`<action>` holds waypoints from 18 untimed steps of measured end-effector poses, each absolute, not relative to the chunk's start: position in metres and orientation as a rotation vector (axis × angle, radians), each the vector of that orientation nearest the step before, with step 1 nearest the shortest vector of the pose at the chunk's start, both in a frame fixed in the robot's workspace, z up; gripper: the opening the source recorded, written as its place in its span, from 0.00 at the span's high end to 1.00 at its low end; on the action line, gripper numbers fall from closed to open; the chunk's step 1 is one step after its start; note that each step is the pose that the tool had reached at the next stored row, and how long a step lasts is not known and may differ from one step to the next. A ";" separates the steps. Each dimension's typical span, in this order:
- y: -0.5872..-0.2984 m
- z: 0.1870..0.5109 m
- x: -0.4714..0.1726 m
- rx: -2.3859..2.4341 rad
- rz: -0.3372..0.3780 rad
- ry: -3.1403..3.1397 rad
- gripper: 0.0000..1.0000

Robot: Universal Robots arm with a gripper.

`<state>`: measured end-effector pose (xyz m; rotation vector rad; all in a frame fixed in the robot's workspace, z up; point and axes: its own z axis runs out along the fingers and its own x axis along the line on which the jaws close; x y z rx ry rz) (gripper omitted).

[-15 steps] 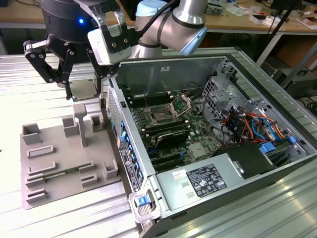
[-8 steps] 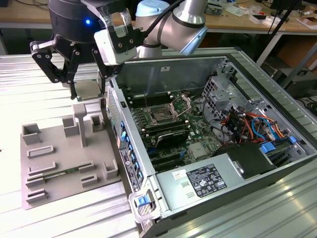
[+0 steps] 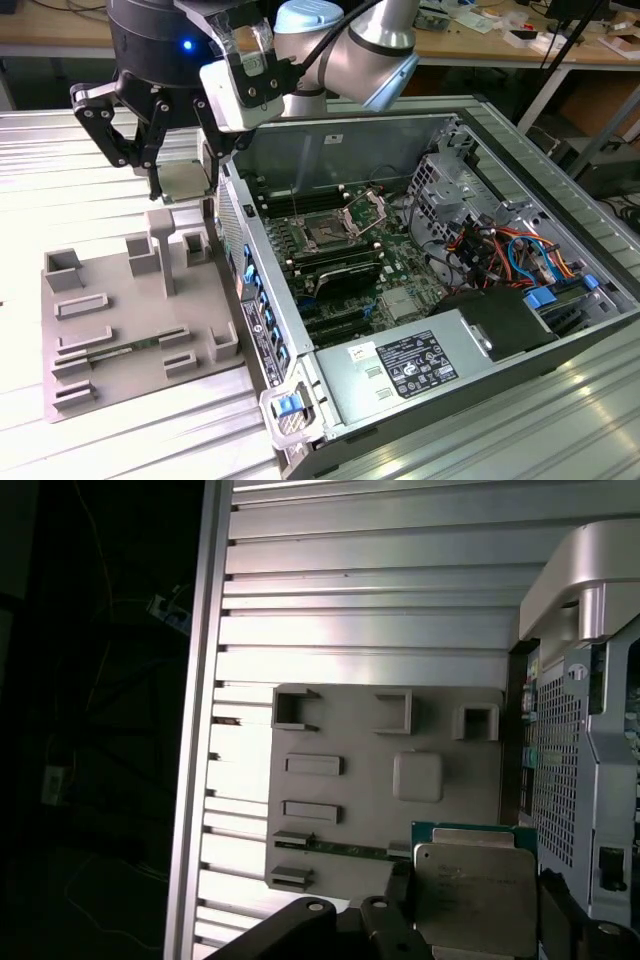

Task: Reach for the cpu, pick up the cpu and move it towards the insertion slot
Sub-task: 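Pick up the cpu and move it towards the insertion slot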

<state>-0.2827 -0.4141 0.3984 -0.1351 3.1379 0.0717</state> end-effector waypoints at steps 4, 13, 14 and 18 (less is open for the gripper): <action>-0.414 0.398 -0.280 -0.135 0.072 3.138 0.45; -0.414 0.397 -0.274 -0.135 0.071 3.138 0.45; -0.414 0.397 -0.273 -0.135 0.071 3.138 0.45; -0.414 0.397 -0.271 -0.135 0.071 3.138 0.45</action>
